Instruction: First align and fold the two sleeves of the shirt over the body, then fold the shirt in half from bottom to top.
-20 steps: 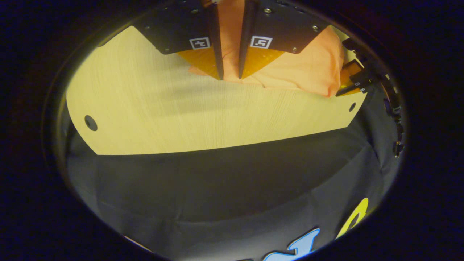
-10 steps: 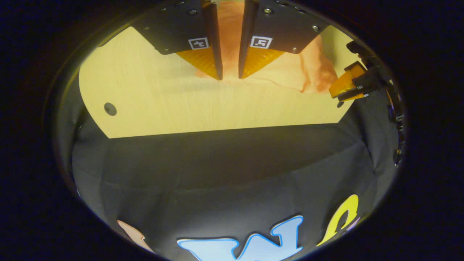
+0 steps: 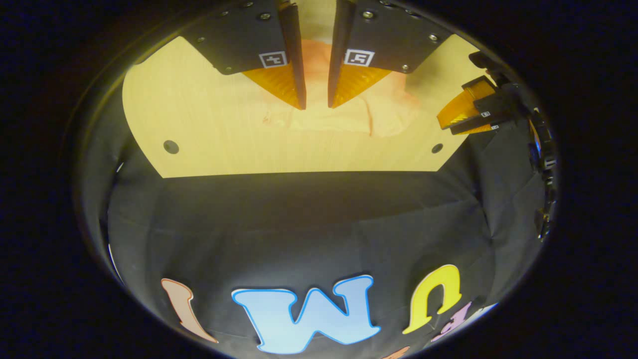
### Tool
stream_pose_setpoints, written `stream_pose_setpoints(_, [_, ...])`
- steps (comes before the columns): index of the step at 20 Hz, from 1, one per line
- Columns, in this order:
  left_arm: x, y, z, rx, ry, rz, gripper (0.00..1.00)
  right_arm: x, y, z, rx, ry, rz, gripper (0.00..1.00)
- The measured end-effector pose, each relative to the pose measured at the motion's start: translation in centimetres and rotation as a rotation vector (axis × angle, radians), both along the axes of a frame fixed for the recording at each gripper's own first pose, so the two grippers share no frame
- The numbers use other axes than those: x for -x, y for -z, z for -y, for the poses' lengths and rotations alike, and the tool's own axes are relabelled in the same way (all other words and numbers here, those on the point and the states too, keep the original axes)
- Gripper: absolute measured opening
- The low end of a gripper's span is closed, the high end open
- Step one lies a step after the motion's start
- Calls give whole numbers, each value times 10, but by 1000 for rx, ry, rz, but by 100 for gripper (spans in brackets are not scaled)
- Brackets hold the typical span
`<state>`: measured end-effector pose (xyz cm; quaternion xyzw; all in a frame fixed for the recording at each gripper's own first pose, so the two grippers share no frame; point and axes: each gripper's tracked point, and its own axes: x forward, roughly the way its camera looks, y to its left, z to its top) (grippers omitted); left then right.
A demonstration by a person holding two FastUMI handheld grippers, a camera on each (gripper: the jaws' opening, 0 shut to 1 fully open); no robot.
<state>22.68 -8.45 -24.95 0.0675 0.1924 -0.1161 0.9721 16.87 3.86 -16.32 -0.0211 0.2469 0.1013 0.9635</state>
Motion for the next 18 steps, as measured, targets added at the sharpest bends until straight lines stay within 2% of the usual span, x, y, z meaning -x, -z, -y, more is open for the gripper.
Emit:
stream_pose_setpoints(5, [66,-10,-2,13,0,10,47,71,3,-8,9,-21,-4,27])
stream_pose_setpoints(6, [78,-12,-2,12,0,14,51,83,7,-8,10,-24,-8,27])
stream_pose_setpoints(9, [114,-14,-5,8,6,24,47,119,18,-10,6,-30,-23,27])
stream_pose_setpoints(11, [137,-12,-9,13,3,19,53,141,25,-11,-7,-29,-38,27])
stream_pose_setpoints(12, [147,-12,-11,15,0,18,41,150,27,-11,-14,-25,-43,27])
stream_pose_setpoints(13, [157,-10,-11,17,-1,16,53,157,30,-12,-19,-22,-46,27])
stream_pose_setpoints(15, [176,-8,-15,18,-3,11,53,173,34,-12,-27,-17,-49,27])
stream_pose_setpoints(16, [185,-7,-15,22,-1,7,41,179,35,-11,-28,-14,-47,27])
stream_pose_setpoints(17, [193,-6,-14,25,2,1,53,187,38,-11,-26,-13,-49,27])
stream_pose_setpoints(18, [201,-4,-15,24,5,-3,53,194,40,-10,-26,-14,-50,27])
